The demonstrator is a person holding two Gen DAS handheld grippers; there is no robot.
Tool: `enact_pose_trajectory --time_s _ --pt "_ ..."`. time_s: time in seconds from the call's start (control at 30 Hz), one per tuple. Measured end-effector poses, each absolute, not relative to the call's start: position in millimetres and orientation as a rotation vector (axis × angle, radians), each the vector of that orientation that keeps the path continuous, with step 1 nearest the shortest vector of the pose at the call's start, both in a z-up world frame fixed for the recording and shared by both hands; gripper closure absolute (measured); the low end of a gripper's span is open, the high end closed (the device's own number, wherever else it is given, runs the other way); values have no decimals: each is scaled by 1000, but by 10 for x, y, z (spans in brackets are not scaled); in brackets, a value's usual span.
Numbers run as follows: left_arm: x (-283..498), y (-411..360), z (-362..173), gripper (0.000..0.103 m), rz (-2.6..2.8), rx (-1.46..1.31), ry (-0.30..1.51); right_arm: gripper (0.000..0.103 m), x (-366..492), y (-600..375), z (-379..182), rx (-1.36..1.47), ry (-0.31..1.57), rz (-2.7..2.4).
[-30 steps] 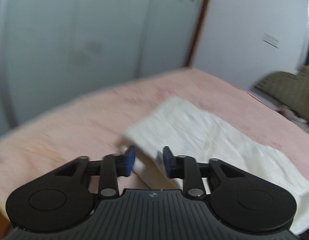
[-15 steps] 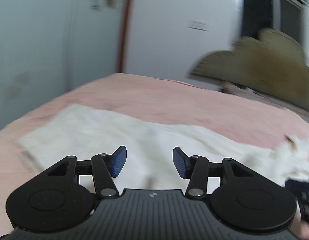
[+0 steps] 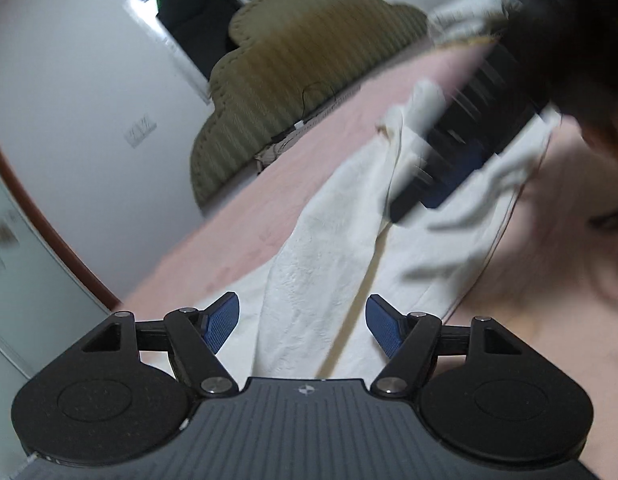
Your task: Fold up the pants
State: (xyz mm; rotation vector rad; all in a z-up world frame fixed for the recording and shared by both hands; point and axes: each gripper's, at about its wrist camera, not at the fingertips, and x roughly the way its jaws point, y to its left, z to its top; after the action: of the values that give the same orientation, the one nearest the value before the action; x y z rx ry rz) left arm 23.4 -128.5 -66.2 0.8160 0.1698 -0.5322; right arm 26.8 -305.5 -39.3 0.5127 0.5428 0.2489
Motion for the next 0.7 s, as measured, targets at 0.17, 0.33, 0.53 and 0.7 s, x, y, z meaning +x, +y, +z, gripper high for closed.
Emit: enact_pose_trajectory --time_s 0.17,0.33,0.53,0.7 --pt "311 -1360 -833 27 -482 926 128 51 697 -3209 -657 831 607 296" --pt "293 -1465 -948 20 -458 1009 55 76 838 -3197 -802 1046 536 375" --pt "316 -1503 -982 26 -467 1007 19 95 667 -3295 -669 1115 405 415" --pt "266 -1453 -832 76 -544 918 85 95 555 -3233 -535 1009 429 397"
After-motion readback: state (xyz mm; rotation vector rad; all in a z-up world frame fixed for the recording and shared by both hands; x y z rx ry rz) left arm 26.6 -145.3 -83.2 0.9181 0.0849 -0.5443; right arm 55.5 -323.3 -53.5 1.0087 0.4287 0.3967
